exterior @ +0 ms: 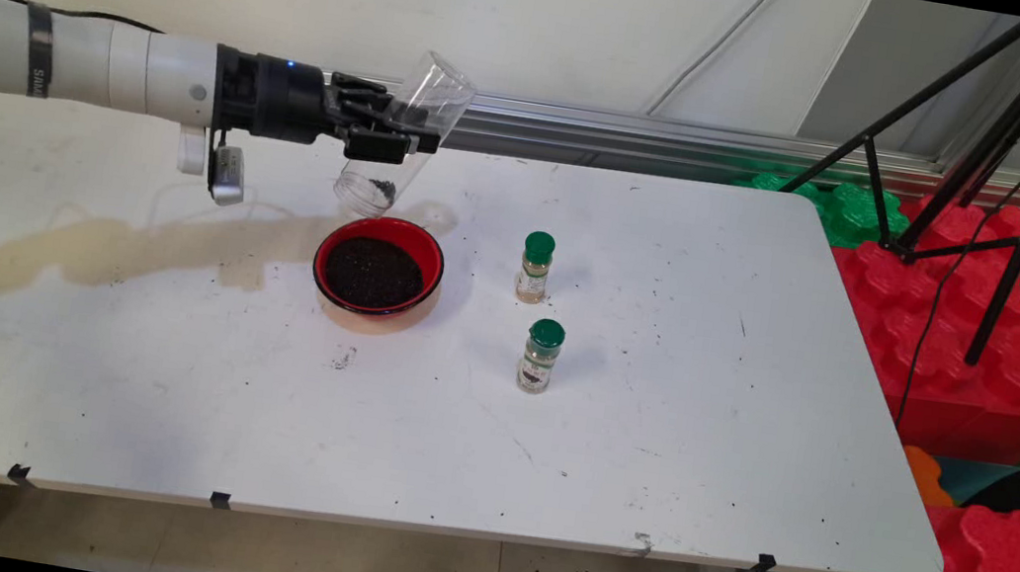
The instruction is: Pour the black seasoning powder in the red bowl
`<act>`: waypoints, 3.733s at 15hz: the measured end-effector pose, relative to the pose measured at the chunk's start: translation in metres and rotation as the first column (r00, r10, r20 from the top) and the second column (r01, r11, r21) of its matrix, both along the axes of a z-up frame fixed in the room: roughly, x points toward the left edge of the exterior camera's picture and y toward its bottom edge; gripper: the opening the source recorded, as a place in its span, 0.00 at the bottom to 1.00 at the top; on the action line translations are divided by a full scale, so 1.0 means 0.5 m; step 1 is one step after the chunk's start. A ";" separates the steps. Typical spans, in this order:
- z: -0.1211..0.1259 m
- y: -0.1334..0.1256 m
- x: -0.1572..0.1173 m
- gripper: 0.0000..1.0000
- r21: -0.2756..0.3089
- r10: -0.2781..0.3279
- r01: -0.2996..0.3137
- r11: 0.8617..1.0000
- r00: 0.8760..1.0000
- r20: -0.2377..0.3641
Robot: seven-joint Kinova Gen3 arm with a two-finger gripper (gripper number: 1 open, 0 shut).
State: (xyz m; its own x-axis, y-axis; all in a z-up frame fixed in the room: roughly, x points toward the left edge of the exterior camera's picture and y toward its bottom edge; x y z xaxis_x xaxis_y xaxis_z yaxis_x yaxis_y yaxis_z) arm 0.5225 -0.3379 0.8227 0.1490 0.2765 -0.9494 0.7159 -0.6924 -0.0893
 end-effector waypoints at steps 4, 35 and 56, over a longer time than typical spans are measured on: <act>-0.008 0.002 0.002 0.00 -0.004 -0.005 0.005 1.000 1.000 0.005; 0.015 0.032 0.016 0.00 0.328 0.260 -0.175 0.928 0.936 -0.236; 0.020 0.030 0.032 0.00 0.803 0.687 -0.156 0.576 0.624 -0.372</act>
State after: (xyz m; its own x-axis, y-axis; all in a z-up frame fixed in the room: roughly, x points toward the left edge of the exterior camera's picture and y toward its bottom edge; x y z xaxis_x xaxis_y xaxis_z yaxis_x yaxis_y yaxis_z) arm 0.5386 -0.3230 0.8330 -0.6774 0.6820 -0.2757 0.4858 0.1333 -0.8638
